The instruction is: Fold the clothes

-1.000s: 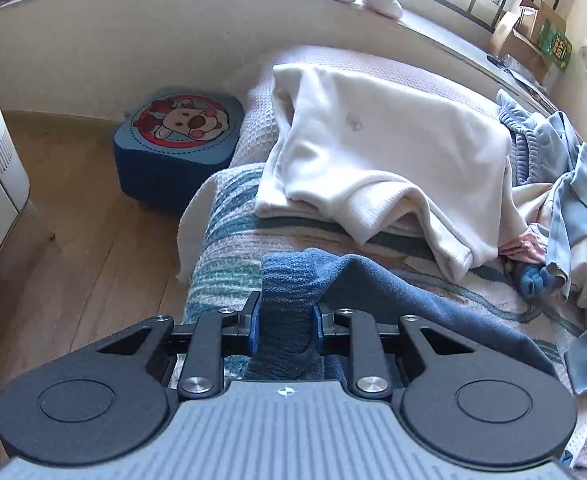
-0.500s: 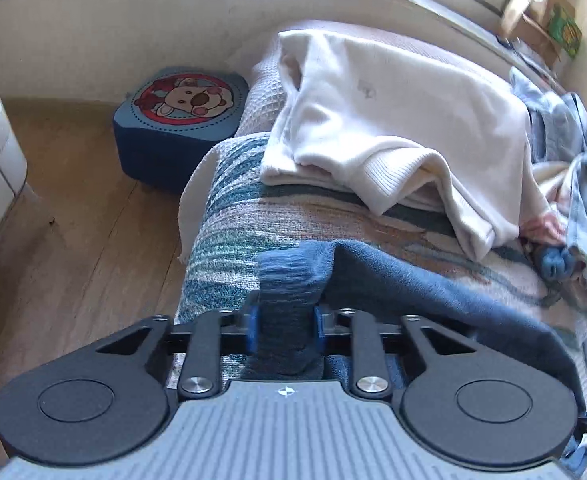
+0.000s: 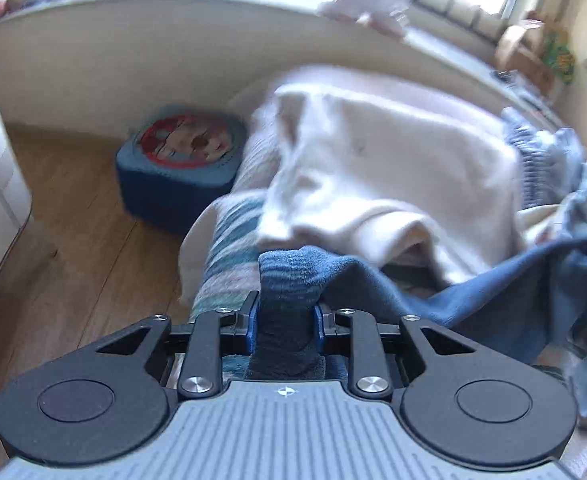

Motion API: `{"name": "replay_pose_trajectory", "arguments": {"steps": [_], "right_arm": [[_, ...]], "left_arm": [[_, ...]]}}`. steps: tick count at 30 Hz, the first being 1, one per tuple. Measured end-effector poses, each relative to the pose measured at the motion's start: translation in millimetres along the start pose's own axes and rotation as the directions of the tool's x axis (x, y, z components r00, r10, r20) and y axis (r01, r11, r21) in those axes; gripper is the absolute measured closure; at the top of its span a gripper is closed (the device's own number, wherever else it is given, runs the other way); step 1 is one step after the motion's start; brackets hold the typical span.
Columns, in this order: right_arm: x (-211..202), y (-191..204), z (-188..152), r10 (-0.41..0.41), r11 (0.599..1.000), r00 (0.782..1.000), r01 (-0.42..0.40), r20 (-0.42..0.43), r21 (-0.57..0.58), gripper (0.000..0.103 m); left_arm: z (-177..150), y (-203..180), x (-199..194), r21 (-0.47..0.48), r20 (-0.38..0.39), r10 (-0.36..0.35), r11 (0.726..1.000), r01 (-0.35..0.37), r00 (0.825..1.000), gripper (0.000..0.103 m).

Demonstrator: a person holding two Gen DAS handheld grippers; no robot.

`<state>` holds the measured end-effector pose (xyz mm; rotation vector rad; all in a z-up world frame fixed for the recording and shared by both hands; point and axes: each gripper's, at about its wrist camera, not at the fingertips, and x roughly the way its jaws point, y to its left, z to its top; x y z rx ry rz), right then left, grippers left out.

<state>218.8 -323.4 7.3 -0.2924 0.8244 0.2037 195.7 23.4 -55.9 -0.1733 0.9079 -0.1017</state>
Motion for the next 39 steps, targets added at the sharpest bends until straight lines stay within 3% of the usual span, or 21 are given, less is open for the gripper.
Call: {"name": "replay_pose_trajectory", "arguments": {"steps": [1, 2, 4, 7, 11, 16, 18, 20, 24, 27, 31, 34, 39], "right_arm": [[8, 3, 1, -0.032, 0.999, 0.999, 0.032, -0.001, -0.007, 0.067], [11, 4, -1, -0.050, 0.999, 0.999, 0.050, 0.003, -0.011, 0.065], [9, 4, -10, -0.012, 1.000, 1.000, 0.012, -0.009, -0.011, 0.063], [-4, 6, -22, 0.003, 0.998, 1.000, -0.003, -0.004, -0.064, 0.052], [-19, 8, -37, -0.010, 0.995, 1.000, 0.012, 0.021, -0.098, 0.050], [-34, -3, -50, -0.008, 0.998, 1.000, 0.009, 0.011, -0.067, 0.043], [-40, -9, -59, 0.003, 0.999, 1.000, -0.003, 0.001, -0.044, 0.043], [-48, -11, -74, 0.076, 0.997, 0.996, -0.077, -0.036, -0.020, 0.043], [-68, 12, -116, 0.266, 0.962, 0.957, -0.272, -0.115, -0.033, 0.043], [-78, 46, -139, 0.369, 0.922, 0.914, -0.382, -0.171, -0.054, 0.042], [-73, 71, -166, 0.328, 0.934, 0.905, -0.353, -0.271, -0.052, 0.041], [-65, 52, -187, 0.328, 0.945, 0.893, -0.309, -0.307, 0.112, 0.041], [-53, 43, -214, 0.423, 0.886, 0.861, -0.328, -0.282, 0.329, 0.041]], "left_arm": [[-1, 7, 3, -0.027, -0.011, 0.009, 1.000, -0.009, 1.000, 0.072], [-1, 15, 5, -0.057, -0.018, 0.012, 0.998, -0.013, 1.000, 0.069], [-1, 31, 3, -0.117, -0.014, 0.010, 0.993, -0.011, 1.000, 0.058], [0, 50, 0, -0.175, -0.016, 0.027, 0.984, -0.030, 0.999, 0.054], [-1, 50, -7, -0.120, 0.006, 0.122, 0.985, -0.120, 0.992, 0.054], [-6, 51, -20, -0.100, 0.012, 0.107, 0.989, -0.105, 0.994, 0.053], [-14, 47, -28, -0.068, 0.015, 0.101, 0.993, -0.100, 0.995, 0.047], [-25, 42, -37, -0.037, 0.005, 0.082, 0.996, -0.082, 0.997, 0.043], [-50, 32, -55, 0.025, -0.029, 0.040, 0.999, -0.039, 0.999, 0.041], [-67, 22, -66, 0.077, -0.061, 0.040, 0.996, -0.035, 0.997, 0.036], [-87, 26, -70, 0.070, -0.092, 0.058, 0.996, -0.052, 0.994, 0.029], [-103, 38, -62, 0.024, -0.147, 0.062, 0.998, -0.059, 0.987, 0.028], [-117, 52, -53, -0.028, -0.175, 0.023, 0.999, -0.028, 0.984, 0.029]]}}
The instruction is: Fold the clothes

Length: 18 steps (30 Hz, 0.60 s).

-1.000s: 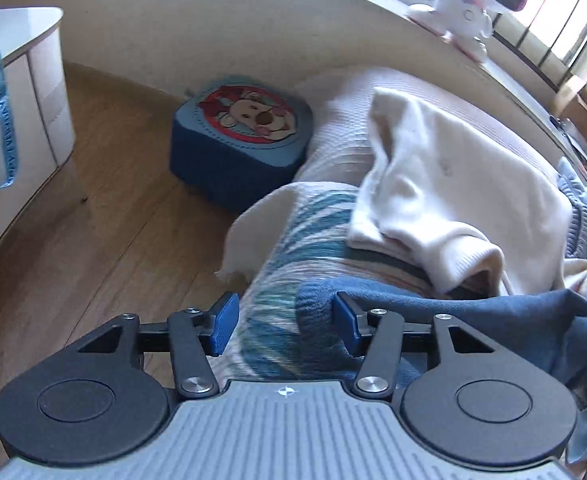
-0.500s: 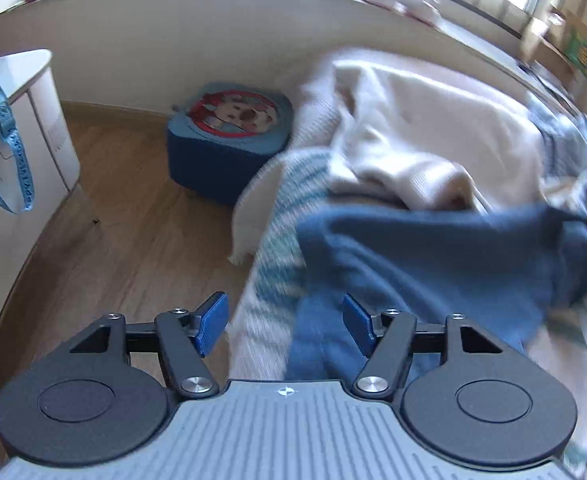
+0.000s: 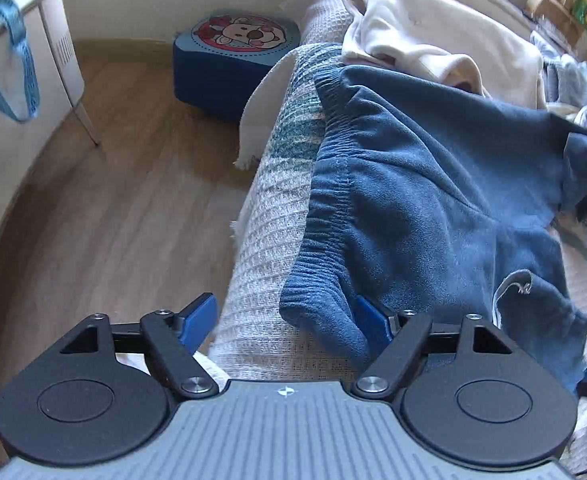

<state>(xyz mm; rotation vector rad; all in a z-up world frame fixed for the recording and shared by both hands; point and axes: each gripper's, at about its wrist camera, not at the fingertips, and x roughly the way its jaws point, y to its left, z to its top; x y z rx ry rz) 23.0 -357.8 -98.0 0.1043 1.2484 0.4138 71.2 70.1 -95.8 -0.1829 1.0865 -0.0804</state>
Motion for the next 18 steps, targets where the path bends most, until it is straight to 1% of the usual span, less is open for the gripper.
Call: {"name": "replay_pose_trajectory", "arguments": {"steps": [1, 2, 3, 4, 5, 6, 7, 8, 9, 12, 15, 16, 18], "right_arm": [[3, 0, -3, 0.026, 0.999, 1.000, -0.026, 0.005, 0.028, 0.041], [7, 1, -5, 0.033, 0.999, 0.999, -0.033, 0.008, 0.038, 0.041], [12, 6, -7, 0.018, 0.999, 1.000, -0.018, 0.009, 0.027, 0.041], [16, 10, -8, 0.000, 1.000, 1.000, 0.000, 0.010, 0.010, 0.042], [16, 13, -9, -0.020, 1.000, 1.000, 0.020, 0.013, -0.007, 0.044], [14, 15, -8, -0.036, 0.999, 0.999, 0.037, 0.017, -0.018, 0.056], [11, 15, -7, -0.048, 0.999, 0.999, 0.048, 0.021, -0.022, 0.078], [6, 13, -6, -0.046, 0.999, 0.999, 0.046, 0.025, -0.013, 0.086], [1, 9, -4, -0.040, 0.999, 0.999, 0.040, 0.030, 0.007, 0.098], [-22, 6, -8, -0.081, 0.997, 0.996, 0.081, 0.039, 0.010, 0.100], [-49, 5, -15, -0.105, 0.994, 0.993, 0.105, 0.043, 0.002, 0.100], [-57, 4, -18, -0.111, 0.994, 0.993, 0.111, 0.044, 0.001, 0.100], [-61, -1, -25, -0.117, 0.993, 0.992, 0.117, 0.041, 0.017, 0.100]], "left_arm": [[-1, 2, 0, -0.010, 0.004, -0.014, 1.000, 0.014, 1.000, 0.035], [-3, 3, 0, -0.020, 0.009, -0.034, 0.999, 0.034, 0.999, 0.049], [-5, 4, -1, -0.033, 0.013, -0.068, 0.997, 0.069, 0.998, 0.059], [-7, 5, -3, -0.042, 0.017, -0.097, 0.994, 0.098, 0.995, 0.073], [-8, 5, -4, -0.040, 0.021, -0.105, 0.994, 0.105, 0.994, 0.073], [-9, 6, -6, -0.038, 0.026, -0.112, 0.993, 0.113, 0.993, 0.077], [-9, 7, -8, -0.037, 0.027, -0.119, 0.992, 0.120, 0.993, 0.081], [-8, 8, -11, -0.038, 0.024, -0.126, 0.991, 0.126, 0.992, 0.081], [-8, 9, -15, -0.043, 0.020, -0.133, 0.990, 0.134, 0.991, 0.081], [-7, 9, -31, -0.034, -0.004, -0.145, 0.989, 0.145, 0.989, 0.081], [-14, 4, -52, 0.011, -0.033, -0.149, 0.989, 0.150, 0.988, 0.081], [-20, 1, -57, 0.032, -0.039, -0.145, 0.989, 0.146, 0.989, 0.081], [-31, -6, -56, 0.081, -0.059, -0.104, 0.991, 0.109, 0.993, 0.080]]}}
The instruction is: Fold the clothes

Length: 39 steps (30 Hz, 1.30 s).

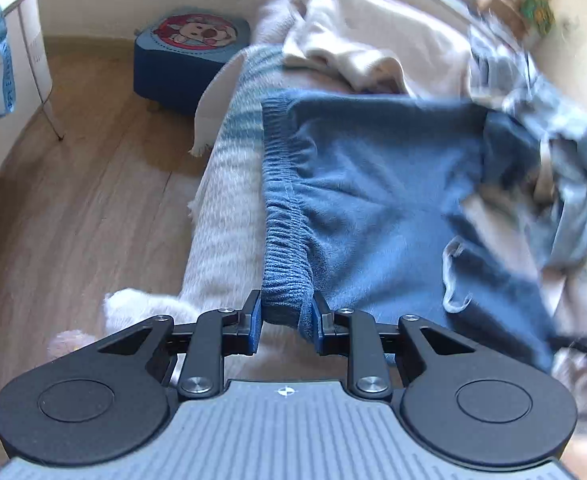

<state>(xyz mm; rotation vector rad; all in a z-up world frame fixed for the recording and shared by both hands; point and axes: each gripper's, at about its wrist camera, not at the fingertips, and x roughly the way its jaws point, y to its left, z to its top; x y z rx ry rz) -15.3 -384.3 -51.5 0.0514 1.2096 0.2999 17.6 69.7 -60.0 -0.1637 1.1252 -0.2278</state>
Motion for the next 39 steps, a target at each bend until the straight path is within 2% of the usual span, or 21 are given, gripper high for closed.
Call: {"name": "replay_pose_trajectory", "arguments": {"steps": [3, 5, 7, 9, 10, 13, 16, 21, 23, 26, 30, 31, 33, 39], "right_arm": [[20, -6, -10, -0.022, 0.999, 0.999, 0.023, -0.038, 0.027, 0.100], [35, -6, -16, -0.032, 0.999, 0.998, 0.033, -0.050, 0.018, 0.099], [38, -7, -17, -0.029, 1.000, 0.998, 0.030, -0.054, 0.008, 0.098], [29, -9, -7, -0.024, 1.000, 0.997, 0.024, -0.067, -0.005, 0.090], [21, -9, -1, -0.034, 0.999, 0.998, 0.033, -0.048, -0.019, 0.086], [-8, -13, 21, -0.068, 0.996, 0.995, 0.072, 0.070, -0.060, 0.085], [-24, -22, 53, -0.068, 0.994, 0.976, 0.083, 0.205, -0.068, 0.085], [8, -16, 107, 0.062, 0.997, 0.948, -0.047, 0.313, -0.054, 0.084], [32, -1, 125, 0.078, 0.994, 0.956, -0.054, 0.283, -0.093, 0.084], [63, 8, 147, 0.032, 0.995, 0.974, -0.010, 0.225, -0.099, 0.080], [67, -21, 156, -0.012, 1.000, 0.965, 0.010, 0.261, 0.006, 0.079], [67, -29, 158, -0.023, 1.000, 0.962, 0.020, 0.272, 0.015, 0.075], [67, -38, 161, -0.043, 0.999, 0.960, 0.044, 0.278, 0.006, 0.068], [82, -38, 174, -0.030, 0.999, 0.971, 0.033, 0.239, -0.006, 0.068]], "left_arm": [[-15, -4, 20, 0.032, -0.038, 0.042, 0.999, -0.041, 0.998, 0.078], [-17, -5, 19, 0.048, -0.022, 0.064, 0.997, -0.063, 0.998, 0.073], [-15, -6, 12, 0.058, -0.005, 0.082, 0.995, -0.081, 0.997, 0.061], [-10, -3, 0, 0.055, 0.020, 0.085, 0.995, -0.086, 0.996, 0.061], [-7, -1, -6, 0.054, 0.032, 0.087, 0.995, -0.088, 0.996, 0.060], [2, 3, -24, 0.047, 0.071, 0.094, 0.994, -0.097, 0.993, 0.055], [15, 2, -25, 0.023, 0.099, 0.112, 0.993, -0.115, 0.989, 0.051], [31, -6, -17, 0.001, 0.101, 0.094, 0.996, -0.094, 0.991, 0.050], [35, -10, -15, -0.003, 0.106, 0.074, 0.997, -0.074, 0.992, 0.050], [44, -18, -9, 0.003, 0.112, 0.076, 0.997, -0.077, 0.991, 0.049], [57, -24, -1, 0.015, 0.116, 0.074, 0.997, -0.077, 0.990, 0.049], [60, -26, 1, 0.020, 0.117, 0.073, 0.997, -0.075, 0.991, 0.049], [68, -30, 7, 0.035, 0.118, 0.068, 0.997, -0.072, 0.991, 0.049], [89, -51, 30, 0.124, 0.103, 0.043, 0.991, -0.056, 0.994, 0.050]]}}
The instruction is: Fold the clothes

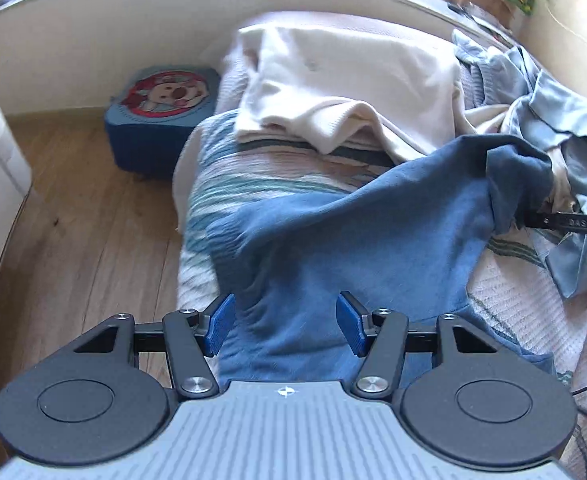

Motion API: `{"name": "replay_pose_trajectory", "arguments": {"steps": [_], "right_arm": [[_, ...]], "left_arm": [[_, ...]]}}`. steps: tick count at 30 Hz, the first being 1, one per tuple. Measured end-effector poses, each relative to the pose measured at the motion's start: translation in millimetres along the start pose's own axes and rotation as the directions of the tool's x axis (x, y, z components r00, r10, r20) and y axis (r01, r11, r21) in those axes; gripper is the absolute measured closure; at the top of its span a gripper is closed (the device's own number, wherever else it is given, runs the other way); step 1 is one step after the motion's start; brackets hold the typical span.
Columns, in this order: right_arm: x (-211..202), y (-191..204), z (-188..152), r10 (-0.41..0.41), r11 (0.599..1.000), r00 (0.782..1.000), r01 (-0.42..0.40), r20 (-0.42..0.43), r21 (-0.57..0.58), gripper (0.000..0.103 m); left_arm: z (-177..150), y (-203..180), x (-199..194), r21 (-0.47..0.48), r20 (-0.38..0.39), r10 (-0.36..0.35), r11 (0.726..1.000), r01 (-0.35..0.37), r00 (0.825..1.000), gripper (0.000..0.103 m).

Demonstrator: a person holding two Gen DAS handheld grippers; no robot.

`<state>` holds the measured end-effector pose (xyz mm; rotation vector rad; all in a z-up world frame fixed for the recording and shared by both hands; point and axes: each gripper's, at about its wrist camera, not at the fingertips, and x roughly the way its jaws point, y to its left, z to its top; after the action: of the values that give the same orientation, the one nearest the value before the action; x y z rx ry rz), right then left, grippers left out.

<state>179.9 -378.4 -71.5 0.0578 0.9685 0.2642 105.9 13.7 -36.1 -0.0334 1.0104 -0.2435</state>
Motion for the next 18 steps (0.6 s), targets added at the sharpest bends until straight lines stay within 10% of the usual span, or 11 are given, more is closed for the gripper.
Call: {"name": "replay_pose_trajectory", "arguments": {"steps": [3, 6, 18], "right_arm": [[9, -1, 1, 0.026, 0.999, 1.000, -0.025, -0.010, 0.035, 0.072], [-4, -7, 3, -0.020, 1.000, 1.000, 0.020, 0.017, 0.023, 0.101], [-108, -34, 77, -0.296, 0.930, 0.913, 0.342, 0.280, -0.132, 0.101]], "left_arm": [[7, -9, 7, 0.019, 0.005, -0.015, 1.000, 0.015, 1.000, 0.050], [13, -15, 13, 0.046, 0.054, -0.064, 0.997, 0.061, 0.997, 0.050], [22, -29, 46, 0.075, 0.029, -0.078, 0.994, 0.076, 0.997, 0.051]]}}
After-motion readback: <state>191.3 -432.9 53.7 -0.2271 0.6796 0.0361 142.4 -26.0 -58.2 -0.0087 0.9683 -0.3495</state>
